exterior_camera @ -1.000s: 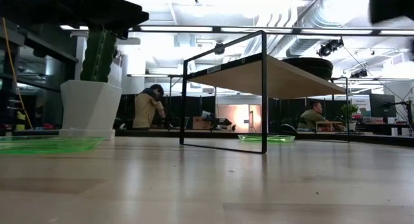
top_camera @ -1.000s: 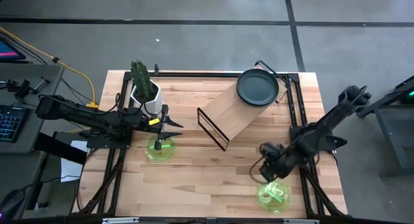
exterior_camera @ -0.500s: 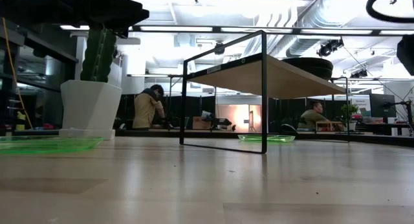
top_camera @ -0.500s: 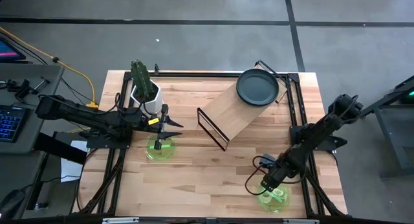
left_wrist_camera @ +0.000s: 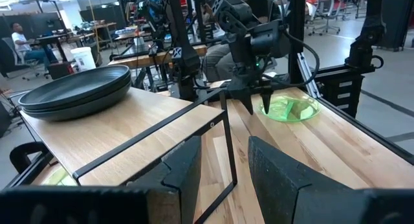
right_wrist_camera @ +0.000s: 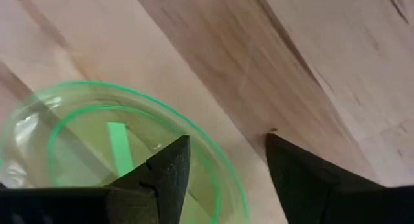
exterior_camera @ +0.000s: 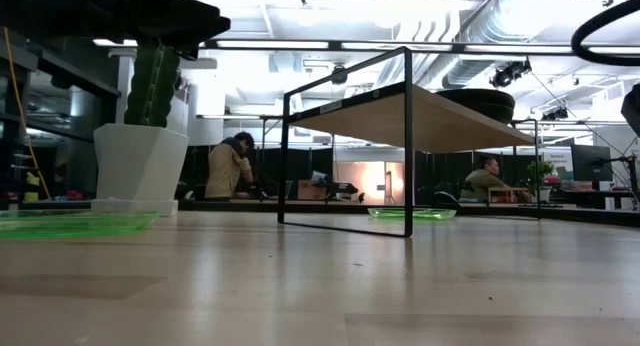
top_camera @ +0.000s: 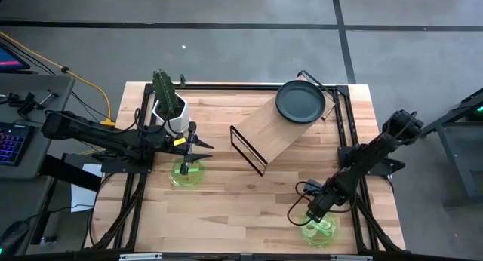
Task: Place and stack plates onto a shelf
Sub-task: Put the bottom green plate on the shelf
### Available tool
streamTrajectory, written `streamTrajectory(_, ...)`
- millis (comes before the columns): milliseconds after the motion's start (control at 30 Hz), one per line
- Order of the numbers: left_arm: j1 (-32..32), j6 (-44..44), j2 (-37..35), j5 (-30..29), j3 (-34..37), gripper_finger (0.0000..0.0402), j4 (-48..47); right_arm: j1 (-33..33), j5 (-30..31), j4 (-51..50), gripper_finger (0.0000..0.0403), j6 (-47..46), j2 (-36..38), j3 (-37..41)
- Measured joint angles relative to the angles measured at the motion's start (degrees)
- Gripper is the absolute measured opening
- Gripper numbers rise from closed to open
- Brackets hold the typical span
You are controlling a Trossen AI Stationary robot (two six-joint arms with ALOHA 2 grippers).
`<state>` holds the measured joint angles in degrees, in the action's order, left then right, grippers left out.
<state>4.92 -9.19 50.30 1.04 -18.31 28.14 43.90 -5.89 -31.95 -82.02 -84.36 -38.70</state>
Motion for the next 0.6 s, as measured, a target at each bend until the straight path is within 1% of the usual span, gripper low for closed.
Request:
streamTrajectory(167, 0.0, 0.0, 0.0, 0.0, 0.0, 0.0115, 0.0, 0.0, -0.4, 0.5, 0.0193, 1.7, 0.1, 0.2)
streamTrajectory(267, 0.0, 0.0, 0.0, 0.0, 0.0, 0.0115, 0.0, 0.0, -0.8, 0.4, 0.0174, 3.0, 0.1, 0.2)
streamTrajectory(367, 0.0, 0.0, 0.0, 0.0, 0.0, 0.0115, 0.0, 0.0, -0.9, 0.4, 0.0132, 4.0, 0.1, 0.2)
streamTrajectory(533, 0.0, 0.0, 0.0, 0.0, 0.0, 0.0115, 0.0, 0.0, -2.2, 1.9, 0.0033, 4.6, -0.1, 0.2)
streamTrajectory(600, 0.0, 0.0, 0.0, 0.0, 0.0, 0.0115, 0.0, 0.1, -3.2, 2.5, 0.0009, 5.7, -0.1, 0.2)
